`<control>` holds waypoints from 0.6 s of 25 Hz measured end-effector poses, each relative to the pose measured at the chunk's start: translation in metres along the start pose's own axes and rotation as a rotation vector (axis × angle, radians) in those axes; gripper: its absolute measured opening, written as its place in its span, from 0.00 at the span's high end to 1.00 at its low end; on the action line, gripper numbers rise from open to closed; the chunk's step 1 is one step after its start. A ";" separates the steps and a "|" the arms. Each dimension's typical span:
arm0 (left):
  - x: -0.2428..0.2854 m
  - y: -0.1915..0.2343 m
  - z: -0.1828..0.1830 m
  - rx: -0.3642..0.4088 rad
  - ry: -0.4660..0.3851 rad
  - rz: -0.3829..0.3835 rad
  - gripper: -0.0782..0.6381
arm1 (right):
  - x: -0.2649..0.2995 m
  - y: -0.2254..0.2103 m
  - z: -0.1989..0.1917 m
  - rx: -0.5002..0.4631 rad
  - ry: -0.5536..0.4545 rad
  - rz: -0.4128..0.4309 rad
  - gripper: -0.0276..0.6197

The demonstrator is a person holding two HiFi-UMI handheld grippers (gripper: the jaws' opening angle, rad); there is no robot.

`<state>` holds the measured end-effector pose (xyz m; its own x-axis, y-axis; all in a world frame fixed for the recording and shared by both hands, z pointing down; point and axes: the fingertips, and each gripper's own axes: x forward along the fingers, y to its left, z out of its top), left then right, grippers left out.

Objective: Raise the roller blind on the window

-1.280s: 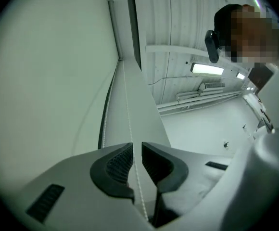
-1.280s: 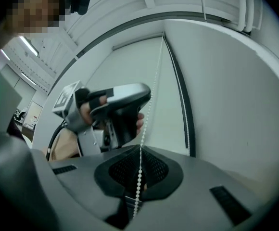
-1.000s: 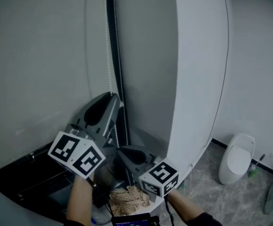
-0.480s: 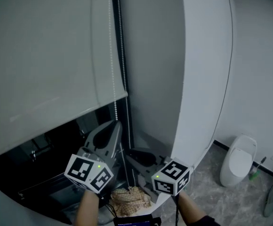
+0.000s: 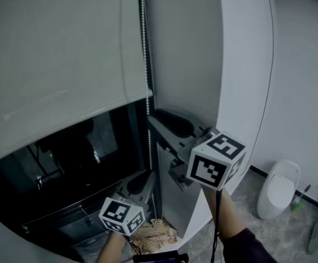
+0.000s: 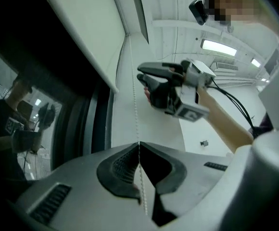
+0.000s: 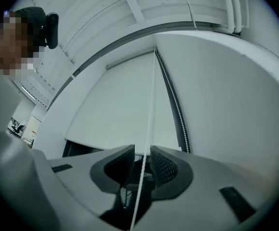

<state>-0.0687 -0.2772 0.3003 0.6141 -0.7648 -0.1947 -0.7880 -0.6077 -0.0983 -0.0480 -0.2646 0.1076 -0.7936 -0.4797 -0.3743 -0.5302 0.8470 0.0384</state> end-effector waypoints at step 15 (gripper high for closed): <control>-0.028 -0.015 -0.127 -0.066 0.263 -0.042 0.87 | 0.030 -0.006 -0.014 -0.066 0.059 -0.037 0.93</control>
<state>-0.0687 -0.2742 0.4316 0.6430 -0.7627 0.0692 -0.7625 -0.6460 -0.0355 -0.0728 -0.2876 0.1095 -0.7882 -0.5248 -0.3214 -0.5766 0.8123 0.0876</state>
